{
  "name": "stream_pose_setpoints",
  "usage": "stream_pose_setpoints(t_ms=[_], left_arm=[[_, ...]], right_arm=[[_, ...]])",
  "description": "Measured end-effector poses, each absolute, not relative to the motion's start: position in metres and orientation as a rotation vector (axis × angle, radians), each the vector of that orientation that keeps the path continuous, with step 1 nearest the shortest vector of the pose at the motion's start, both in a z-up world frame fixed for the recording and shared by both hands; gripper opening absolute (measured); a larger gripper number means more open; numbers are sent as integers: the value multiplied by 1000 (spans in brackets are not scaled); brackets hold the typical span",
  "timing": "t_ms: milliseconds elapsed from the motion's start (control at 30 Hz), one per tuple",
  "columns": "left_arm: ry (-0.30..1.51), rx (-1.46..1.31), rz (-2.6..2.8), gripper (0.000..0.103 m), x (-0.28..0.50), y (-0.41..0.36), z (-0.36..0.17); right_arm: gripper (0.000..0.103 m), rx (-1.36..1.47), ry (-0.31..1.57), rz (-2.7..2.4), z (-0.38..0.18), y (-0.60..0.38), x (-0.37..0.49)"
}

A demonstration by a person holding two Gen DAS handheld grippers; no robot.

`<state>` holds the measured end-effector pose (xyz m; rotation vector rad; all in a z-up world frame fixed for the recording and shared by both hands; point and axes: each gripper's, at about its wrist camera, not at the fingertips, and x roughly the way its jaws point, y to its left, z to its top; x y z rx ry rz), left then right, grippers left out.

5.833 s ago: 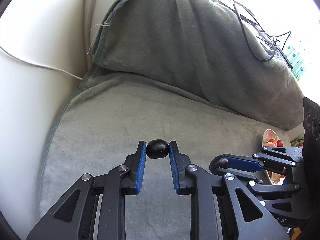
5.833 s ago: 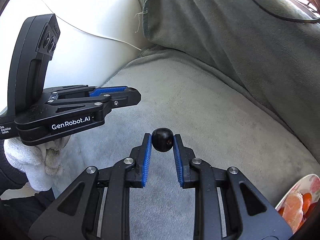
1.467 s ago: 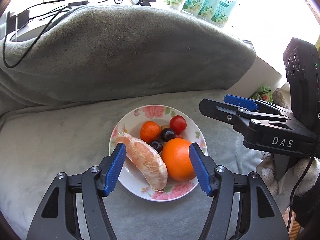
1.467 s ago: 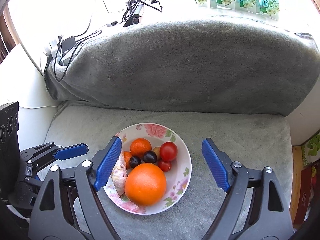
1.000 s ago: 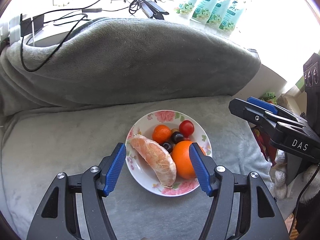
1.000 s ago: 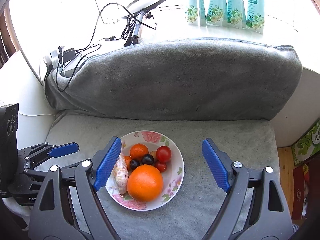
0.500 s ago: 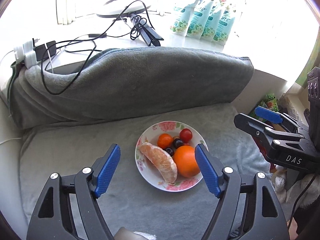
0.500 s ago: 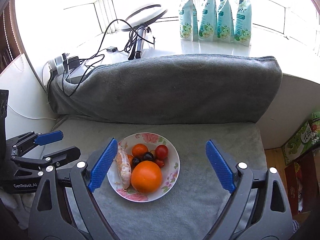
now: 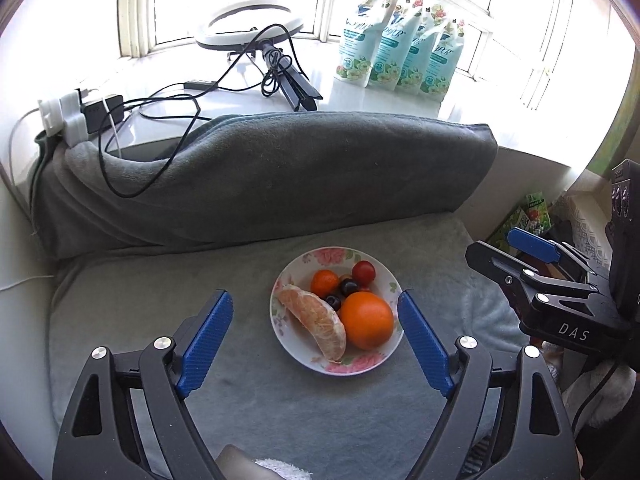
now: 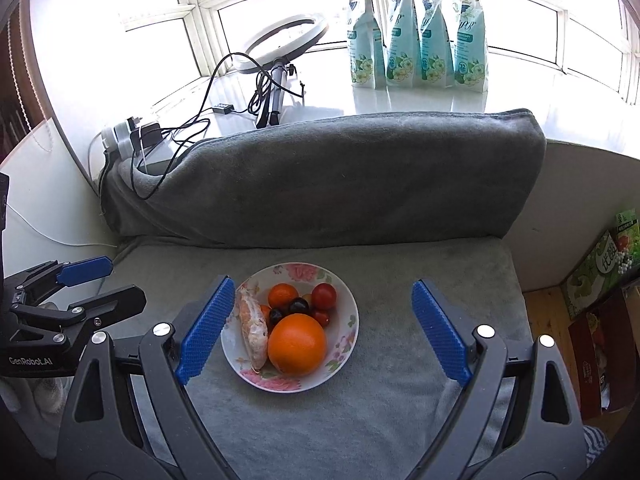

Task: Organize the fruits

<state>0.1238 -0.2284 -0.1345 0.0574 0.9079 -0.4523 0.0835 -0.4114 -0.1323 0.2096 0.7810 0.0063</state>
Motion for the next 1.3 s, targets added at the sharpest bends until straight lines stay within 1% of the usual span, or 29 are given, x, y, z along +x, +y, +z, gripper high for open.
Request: stream_pose_setpoints(t_ms=[1300], left_arm=[[867, 65, -449, 85, 108, -229, -122]], right_arm=[[94, 213, 777, -8, -126, -411, 67]])
